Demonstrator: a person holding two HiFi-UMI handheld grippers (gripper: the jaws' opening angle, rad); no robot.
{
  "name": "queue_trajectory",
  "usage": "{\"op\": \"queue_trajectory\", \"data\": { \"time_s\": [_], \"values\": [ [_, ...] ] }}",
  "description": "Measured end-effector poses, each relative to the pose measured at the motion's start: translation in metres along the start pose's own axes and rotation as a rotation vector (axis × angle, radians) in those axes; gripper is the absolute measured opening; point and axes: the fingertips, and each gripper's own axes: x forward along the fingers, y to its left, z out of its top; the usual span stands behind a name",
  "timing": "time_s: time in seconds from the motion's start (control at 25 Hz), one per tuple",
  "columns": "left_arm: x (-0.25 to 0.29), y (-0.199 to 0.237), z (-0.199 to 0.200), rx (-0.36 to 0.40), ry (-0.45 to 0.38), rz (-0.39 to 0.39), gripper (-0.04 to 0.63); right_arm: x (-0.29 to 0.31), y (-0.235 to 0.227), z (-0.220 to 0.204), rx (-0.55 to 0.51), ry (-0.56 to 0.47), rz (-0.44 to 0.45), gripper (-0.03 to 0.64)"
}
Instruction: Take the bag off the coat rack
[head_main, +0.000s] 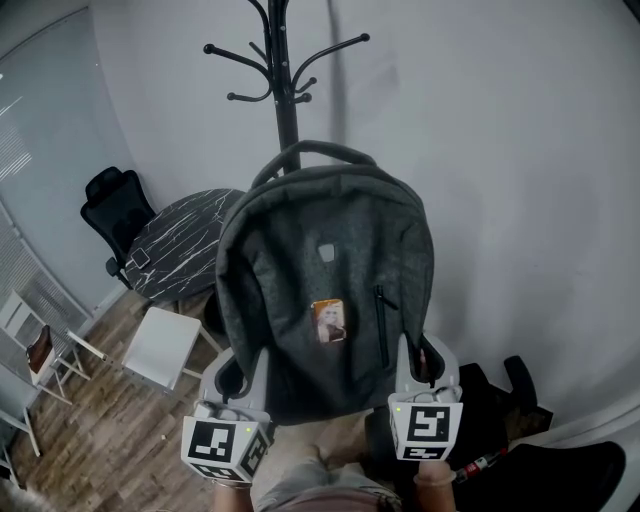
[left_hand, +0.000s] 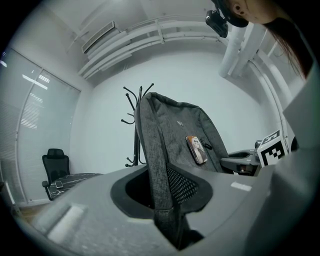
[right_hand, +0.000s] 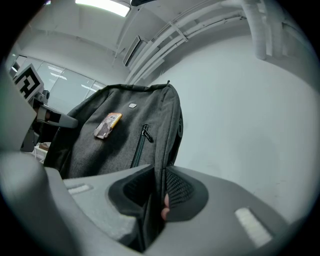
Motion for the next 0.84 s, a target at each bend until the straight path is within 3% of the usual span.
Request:
{"op": "queue_trajectory", "data": {
  "time_s": [0.84],
  "values": [
    [0.016,0.007,-0.006,0.005,-0.014,-0.072,0.084,0.003,0.002,-0.006,-0.011,0.004,-0.058,0.064]
  ]
}}
